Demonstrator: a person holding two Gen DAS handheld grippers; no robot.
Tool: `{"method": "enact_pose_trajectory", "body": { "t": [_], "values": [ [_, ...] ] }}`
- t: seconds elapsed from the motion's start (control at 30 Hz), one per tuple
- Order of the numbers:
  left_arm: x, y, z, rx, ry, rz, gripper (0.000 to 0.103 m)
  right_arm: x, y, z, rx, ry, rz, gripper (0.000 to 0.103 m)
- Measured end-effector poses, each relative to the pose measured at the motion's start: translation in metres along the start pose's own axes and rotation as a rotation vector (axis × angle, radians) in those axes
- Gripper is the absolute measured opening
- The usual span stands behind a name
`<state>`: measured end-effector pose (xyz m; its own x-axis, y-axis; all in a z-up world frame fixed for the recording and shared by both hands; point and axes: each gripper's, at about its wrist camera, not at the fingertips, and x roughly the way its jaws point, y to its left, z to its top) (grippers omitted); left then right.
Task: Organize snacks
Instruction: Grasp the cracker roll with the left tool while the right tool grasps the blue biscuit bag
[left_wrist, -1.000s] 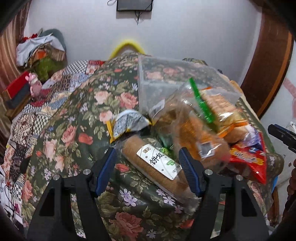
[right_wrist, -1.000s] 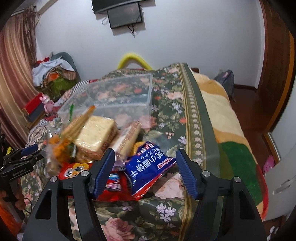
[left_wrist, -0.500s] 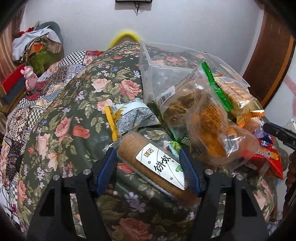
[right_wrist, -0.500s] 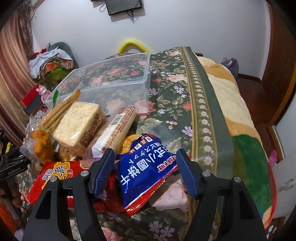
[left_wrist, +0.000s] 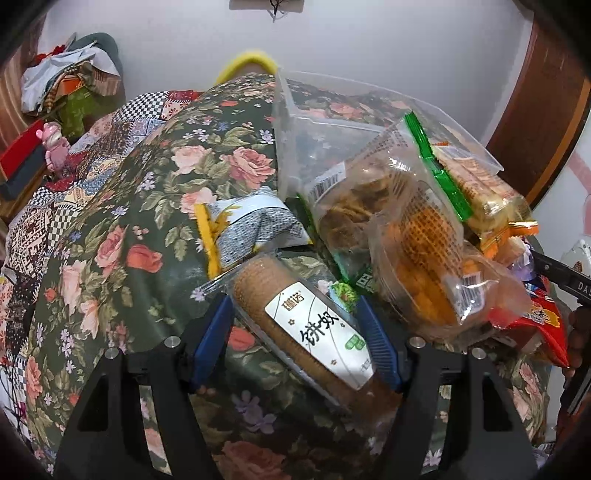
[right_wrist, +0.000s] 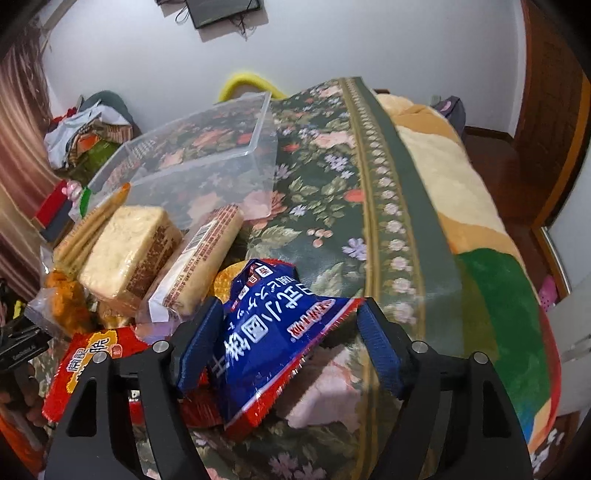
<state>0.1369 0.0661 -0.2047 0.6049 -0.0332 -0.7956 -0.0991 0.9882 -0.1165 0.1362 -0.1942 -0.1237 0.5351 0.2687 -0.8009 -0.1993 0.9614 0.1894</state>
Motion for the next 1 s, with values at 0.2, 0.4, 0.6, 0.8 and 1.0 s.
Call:
{"method": "enact_pose_trajectory", "body": {
  "t": [0.2, 0.4, 0.6, 0.8, 1.0],
  "values": [
    [0.001, -0.002, -0.002, 0.032, -0.018, -0.001, 0.068, 0.005, -0.004, 0.000, 0.034, 0.004, 0.029, 0.072],
    [-0.014, -0.003, -0.011, 0.100, -0.021, -0.032, 0.051, 0.001, -0.011, -0.002, 0.066, -0.010, 0.066, 0.058],
    [-0.014, -0.003, -0.012, 0.111, -0.013, -0.026, 0.051, -0.007, -0.015, -0.003, 0.072, -0.030, 0.070, 0.050],
    [-0.002, -0.018, -0.012, 0.167, -0.046, 0.054, 0.050, -0.015, -0.009, -0.001, 0.041, -0.051, 0.034, 0.047],
    [-0.015, -0.018, -0.011, 0.180, -0.069, 0.091, 0.032, -0.026, -0.007, 0.004, 0.020, -0.079, 0.019, 0.042]
  ]
}}
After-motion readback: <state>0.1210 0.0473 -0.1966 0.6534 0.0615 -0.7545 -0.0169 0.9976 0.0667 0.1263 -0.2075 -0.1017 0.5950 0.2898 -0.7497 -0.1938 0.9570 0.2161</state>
